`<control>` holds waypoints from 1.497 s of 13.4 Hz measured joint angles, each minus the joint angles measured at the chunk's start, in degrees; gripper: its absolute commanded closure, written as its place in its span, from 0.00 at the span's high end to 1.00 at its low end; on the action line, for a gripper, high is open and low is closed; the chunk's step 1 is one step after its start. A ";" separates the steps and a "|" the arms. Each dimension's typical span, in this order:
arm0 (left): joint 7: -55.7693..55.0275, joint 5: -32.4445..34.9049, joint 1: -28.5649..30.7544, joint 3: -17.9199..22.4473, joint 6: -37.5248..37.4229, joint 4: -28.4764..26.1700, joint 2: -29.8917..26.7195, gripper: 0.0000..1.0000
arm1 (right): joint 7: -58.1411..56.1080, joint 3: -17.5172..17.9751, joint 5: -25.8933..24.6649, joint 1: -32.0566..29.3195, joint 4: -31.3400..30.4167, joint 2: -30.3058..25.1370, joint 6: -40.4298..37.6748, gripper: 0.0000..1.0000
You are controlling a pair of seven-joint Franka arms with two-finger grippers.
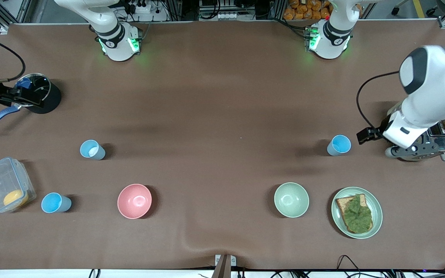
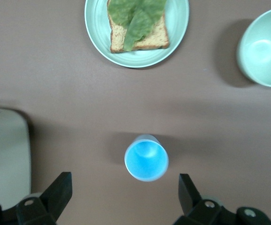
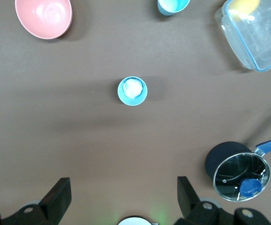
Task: Stack blue cups with both arms
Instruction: 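Reach the left gripper and the right gripper toward separate blue cups, then close both grippers on the blue cups and lift them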
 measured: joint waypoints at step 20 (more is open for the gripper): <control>1.85 0.00 0.97 -0.67 15.79 -10.61 11.45 0.00 | -1.40 0.18 0.05 3.02 -19.91 20.32 35.21 1.00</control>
